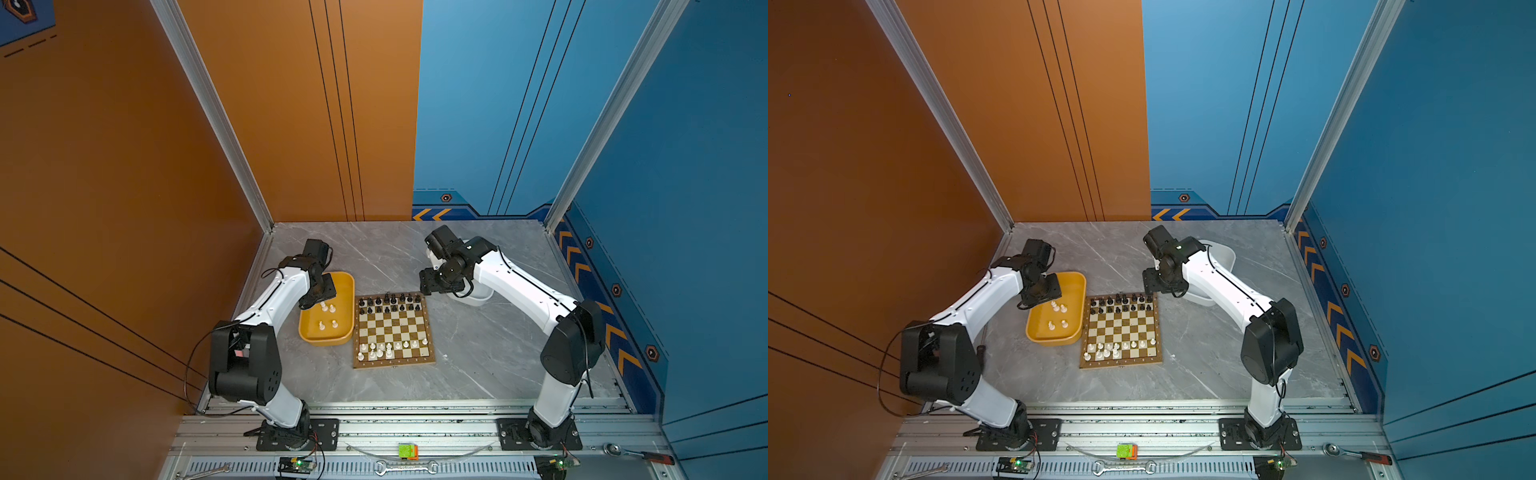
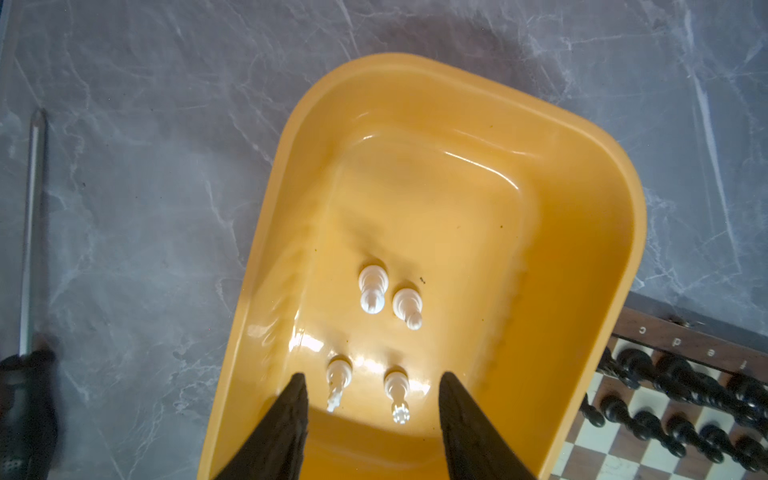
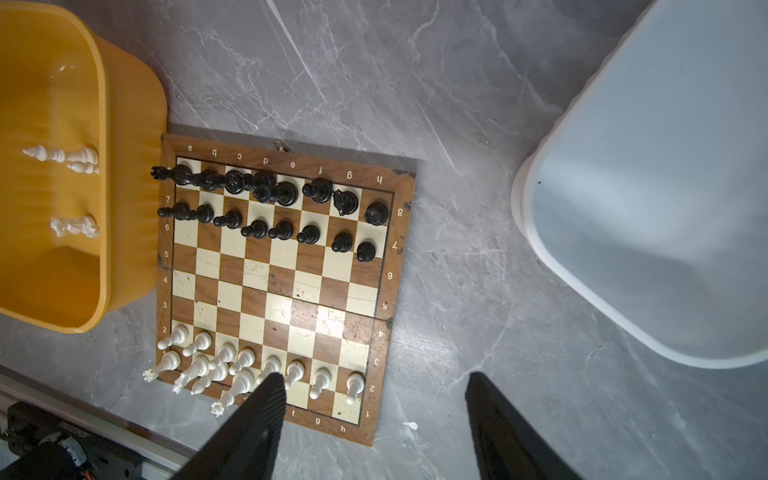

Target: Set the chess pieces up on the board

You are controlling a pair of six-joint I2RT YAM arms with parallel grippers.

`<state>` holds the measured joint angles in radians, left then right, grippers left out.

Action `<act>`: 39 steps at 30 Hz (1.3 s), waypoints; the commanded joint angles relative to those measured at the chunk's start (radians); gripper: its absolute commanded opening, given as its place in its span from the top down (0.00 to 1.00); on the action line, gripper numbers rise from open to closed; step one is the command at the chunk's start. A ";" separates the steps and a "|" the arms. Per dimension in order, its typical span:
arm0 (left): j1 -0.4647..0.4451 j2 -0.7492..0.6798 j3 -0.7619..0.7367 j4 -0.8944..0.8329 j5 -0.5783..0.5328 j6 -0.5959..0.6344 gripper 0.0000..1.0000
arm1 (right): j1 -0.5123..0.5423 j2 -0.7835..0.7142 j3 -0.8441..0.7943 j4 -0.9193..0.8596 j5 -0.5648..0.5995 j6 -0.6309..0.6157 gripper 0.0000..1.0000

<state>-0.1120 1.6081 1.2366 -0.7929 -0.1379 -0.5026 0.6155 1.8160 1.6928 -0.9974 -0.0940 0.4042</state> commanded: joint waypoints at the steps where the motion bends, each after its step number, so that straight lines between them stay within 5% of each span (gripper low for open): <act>1: 0.005 0.038 0.043 -0.030 -0.017 0.004 0.50 | -0.016 0.000 0.016 -0.049 -0.035 -0.037 0.12; 4: 0.019 0.057 0.048 -0.032 -0.007 0.021 0.51 | -0.010 -0.001 0.026 -0.044 -0.043 -0.021 0.00; 39: 0.069 0.206 0.064 0.001 0.065 0.083 0.63 | 0.063 0.074 0.097 -0.039 0.002 0.017 0.00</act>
<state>-0.0467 1.8000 1.2678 -0.7929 -0.0917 -0.4225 0.6830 1.8801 1.7718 -1.0111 -0.1017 0.4259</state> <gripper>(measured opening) 0.372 0.995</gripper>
